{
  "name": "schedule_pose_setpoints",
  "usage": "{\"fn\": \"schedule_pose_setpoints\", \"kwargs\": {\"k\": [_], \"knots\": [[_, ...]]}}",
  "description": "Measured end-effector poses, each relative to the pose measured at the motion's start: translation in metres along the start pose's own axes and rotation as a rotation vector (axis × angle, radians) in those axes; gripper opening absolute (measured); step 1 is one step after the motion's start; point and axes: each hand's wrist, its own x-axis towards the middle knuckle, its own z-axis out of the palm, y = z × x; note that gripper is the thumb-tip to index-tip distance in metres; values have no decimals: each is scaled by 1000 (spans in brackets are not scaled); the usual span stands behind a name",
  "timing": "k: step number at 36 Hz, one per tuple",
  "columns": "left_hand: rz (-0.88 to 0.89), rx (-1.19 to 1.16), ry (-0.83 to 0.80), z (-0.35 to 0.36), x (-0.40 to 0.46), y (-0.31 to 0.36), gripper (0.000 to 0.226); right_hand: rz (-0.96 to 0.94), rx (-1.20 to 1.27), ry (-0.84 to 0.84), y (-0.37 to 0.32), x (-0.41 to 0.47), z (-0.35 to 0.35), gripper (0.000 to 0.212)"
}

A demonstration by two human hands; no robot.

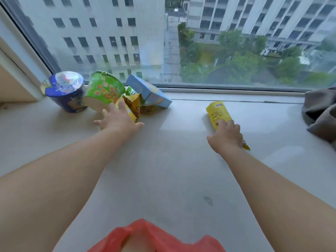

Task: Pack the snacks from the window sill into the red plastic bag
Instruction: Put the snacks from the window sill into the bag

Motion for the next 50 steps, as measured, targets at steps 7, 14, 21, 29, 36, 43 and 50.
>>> {"fn": "schedule_pose_setpoints", "kwargs": {"k": [7,14,21,29,36,43,50], "knots": [[-115,-51,-105,41,44,-11,128,101,-30,-12,-1,54,32,89],[49,107,136,83,34,-23,98,272,-8,159,3,71,59,92],[97,60,185,75,21,-33,77,200,45,194,-2,68,55,67],[44,-75,182,72,2,-60,56,296,27,-47,9,54,46,70],[-152,-322,145,57,17,-64,56,-359,-152,71,-39,31,55,42],[-183,-367,194,60,39,-62,54,-748,-235,-16,-97,33,73,64],[-170,-394,252,62,65,-67,54,-683,-340,35,-135,61,81,65]]}}
